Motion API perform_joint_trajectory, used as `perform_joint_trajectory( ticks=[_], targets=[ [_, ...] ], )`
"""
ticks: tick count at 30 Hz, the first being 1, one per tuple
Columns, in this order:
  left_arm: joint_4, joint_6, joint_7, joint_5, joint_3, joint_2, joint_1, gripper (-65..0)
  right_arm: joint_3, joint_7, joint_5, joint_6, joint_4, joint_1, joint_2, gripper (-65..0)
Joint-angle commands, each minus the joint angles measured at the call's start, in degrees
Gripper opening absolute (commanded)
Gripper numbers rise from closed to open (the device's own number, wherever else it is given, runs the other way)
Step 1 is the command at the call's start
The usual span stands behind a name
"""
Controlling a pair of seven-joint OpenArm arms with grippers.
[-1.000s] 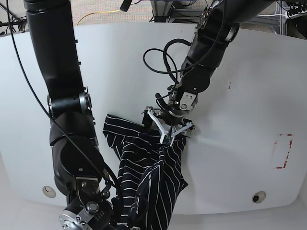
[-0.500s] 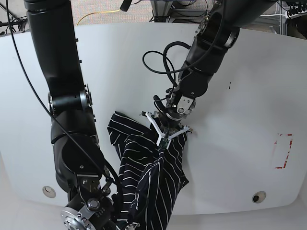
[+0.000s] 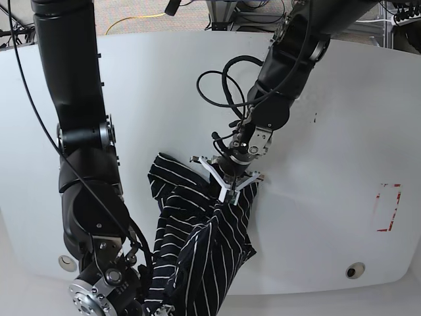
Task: Fold the T-shirt properly
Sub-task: 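Stretch the shirt between both grippers, pulling them apart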
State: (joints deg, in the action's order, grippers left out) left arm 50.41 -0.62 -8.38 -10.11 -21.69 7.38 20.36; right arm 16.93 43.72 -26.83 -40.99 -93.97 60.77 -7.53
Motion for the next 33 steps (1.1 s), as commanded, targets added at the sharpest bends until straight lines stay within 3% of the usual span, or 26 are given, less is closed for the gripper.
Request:
perform_joint_trajectory(
  ticks=[1,9,24,28,33],
  targets=[
    [7.04,-0.12,-1.33,-0.75,0.37,-1.97,0.43,-65.0,-1.15,-1.13,-0.64,0.99,-0.75,3.27,-1.48,-65.0],
    [24.62,-0.12,-7.84,-5.85,2.13,-11.64,-6.95,-65.0,-4.49,-1.13,-0.56,0.99,-0.40,5.20,-1.75,-65.0],
    [47.39,-0.12,-8.89,-15.61,21.39,-33.79,-24.89,-65.0,-5.81,-1.13,-0.64,0.99,-0.31,3.80,-5.44,-65.0],
    [51.43,-0.12,-8.89,-17.36,25.69,-38.10,-28.67,-65.0,-9.50,-1.13,-0.64,0.99,-0.49,0.55,-6.58,-65.0],
    [54.25,-0.12,-8.89,-18.07,30.35,-40.30,-32.18,-65.0,-16.36,-1.13,-0.64,0.99,-0.66,-5.96,-7.64,-65.0]
  ],
)
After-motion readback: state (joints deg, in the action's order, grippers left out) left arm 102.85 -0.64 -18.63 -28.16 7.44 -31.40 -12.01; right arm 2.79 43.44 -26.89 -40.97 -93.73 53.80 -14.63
